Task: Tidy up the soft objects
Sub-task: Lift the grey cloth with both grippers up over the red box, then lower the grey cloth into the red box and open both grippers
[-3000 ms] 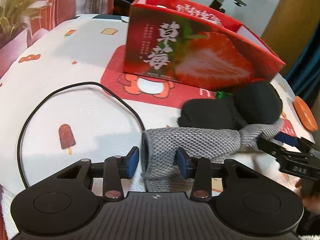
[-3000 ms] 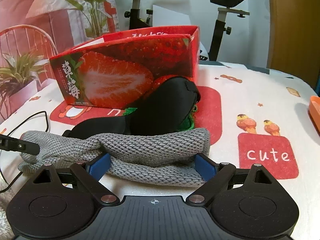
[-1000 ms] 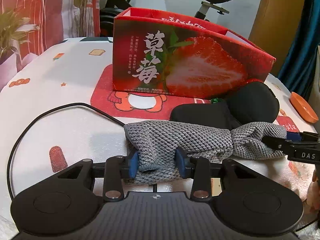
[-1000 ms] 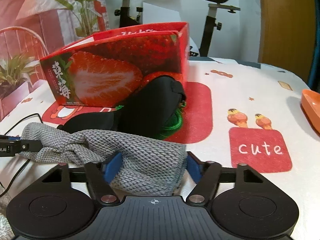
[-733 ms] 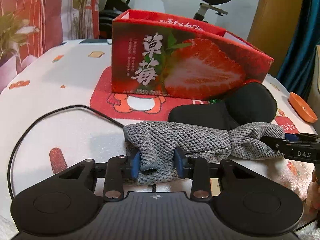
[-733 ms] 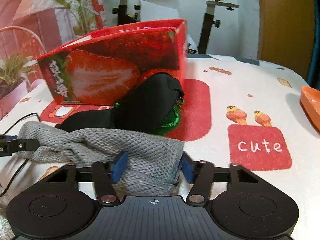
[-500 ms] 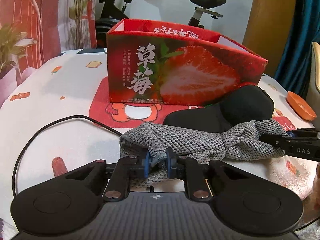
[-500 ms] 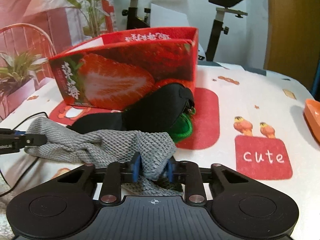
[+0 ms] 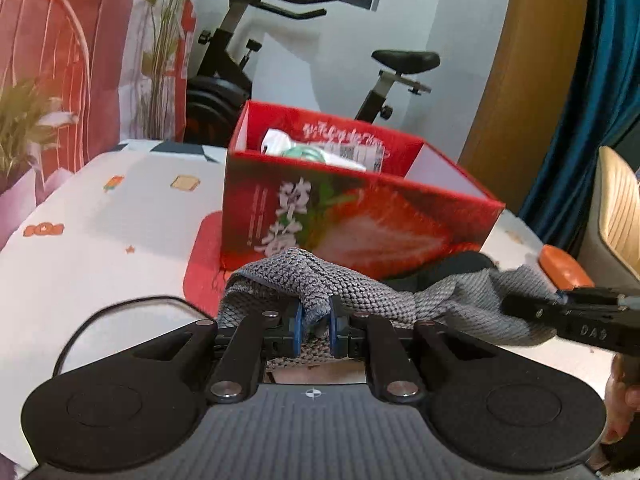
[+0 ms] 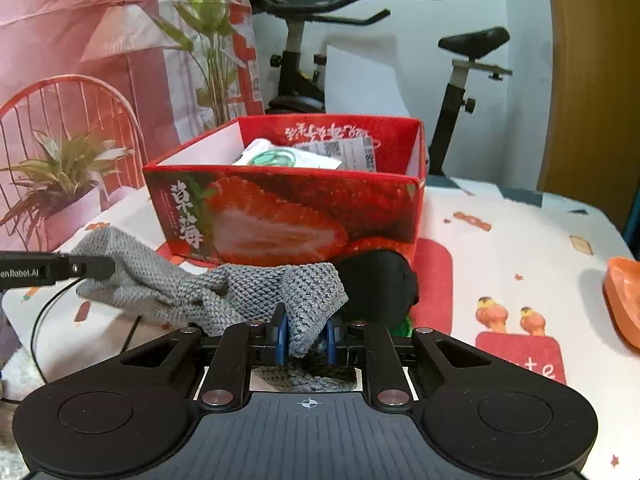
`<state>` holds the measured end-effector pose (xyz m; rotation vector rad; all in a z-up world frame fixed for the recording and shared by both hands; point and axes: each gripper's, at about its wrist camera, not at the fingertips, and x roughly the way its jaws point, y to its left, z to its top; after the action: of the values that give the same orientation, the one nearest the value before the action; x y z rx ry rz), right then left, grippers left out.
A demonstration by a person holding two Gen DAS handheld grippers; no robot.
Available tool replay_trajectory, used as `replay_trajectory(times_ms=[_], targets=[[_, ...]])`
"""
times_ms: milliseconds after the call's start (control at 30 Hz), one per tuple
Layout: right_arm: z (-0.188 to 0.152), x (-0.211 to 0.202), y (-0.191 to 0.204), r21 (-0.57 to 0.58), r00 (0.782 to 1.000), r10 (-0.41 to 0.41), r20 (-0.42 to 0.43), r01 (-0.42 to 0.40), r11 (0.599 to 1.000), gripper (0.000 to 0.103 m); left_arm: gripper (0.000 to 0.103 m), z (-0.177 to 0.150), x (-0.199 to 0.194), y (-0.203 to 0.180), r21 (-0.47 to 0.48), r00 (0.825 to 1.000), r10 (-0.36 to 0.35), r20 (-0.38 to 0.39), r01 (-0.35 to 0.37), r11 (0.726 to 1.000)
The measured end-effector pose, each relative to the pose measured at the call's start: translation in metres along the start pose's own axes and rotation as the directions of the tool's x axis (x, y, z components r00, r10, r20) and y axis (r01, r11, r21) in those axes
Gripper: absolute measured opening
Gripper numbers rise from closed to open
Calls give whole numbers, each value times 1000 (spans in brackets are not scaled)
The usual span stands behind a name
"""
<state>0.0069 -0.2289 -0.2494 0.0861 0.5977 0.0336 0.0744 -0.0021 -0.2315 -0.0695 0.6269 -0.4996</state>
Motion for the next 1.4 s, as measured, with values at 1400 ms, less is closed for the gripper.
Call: replay_trajectory(times_ms=[1400], targets=[[157,56,-22,-39,982,-18,190,26,999,16,13,138,69,-1,59,986,-76,147,68,996]])
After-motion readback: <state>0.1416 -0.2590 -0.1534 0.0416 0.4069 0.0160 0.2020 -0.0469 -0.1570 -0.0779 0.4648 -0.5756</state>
